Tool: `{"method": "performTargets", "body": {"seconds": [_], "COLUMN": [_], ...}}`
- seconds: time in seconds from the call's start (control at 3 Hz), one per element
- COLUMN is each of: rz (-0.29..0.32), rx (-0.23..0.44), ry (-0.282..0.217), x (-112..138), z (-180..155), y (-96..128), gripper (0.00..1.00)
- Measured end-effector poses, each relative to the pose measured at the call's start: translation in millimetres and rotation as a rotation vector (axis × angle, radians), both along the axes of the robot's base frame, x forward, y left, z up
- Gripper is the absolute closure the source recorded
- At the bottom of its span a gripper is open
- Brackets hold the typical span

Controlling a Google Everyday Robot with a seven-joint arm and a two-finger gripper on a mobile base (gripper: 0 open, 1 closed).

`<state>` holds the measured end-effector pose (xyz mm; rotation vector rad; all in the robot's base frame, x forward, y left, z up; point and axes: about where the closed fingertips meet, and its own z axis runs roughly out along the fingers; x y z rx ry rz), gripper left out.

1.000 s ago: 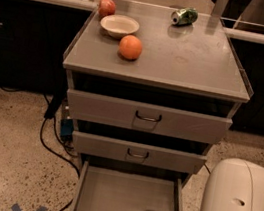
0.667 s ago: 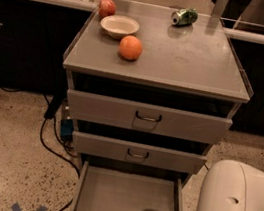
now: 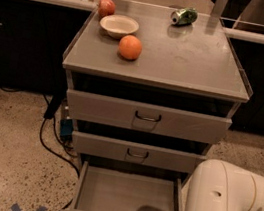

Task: Close bottom drawer

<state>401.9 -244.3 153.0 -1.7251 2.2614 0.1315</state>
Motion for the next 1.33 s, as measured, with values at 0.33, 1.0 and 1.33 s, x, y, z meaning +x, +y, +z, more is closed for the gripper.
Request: {"method": "performTargets", "body": {"seconds": [0.33,1.0,1.33], "rz": [0.052,0.046,0.046], "rx": [-0.068,-0.129,-0.129], "ry": [-0.026,-0.189,-0.189], "x": [7,51,51], "z": [-18,-14,-14], "y": [-10,-4,-4], "gripper": [1.00,1.00,1.00]}}
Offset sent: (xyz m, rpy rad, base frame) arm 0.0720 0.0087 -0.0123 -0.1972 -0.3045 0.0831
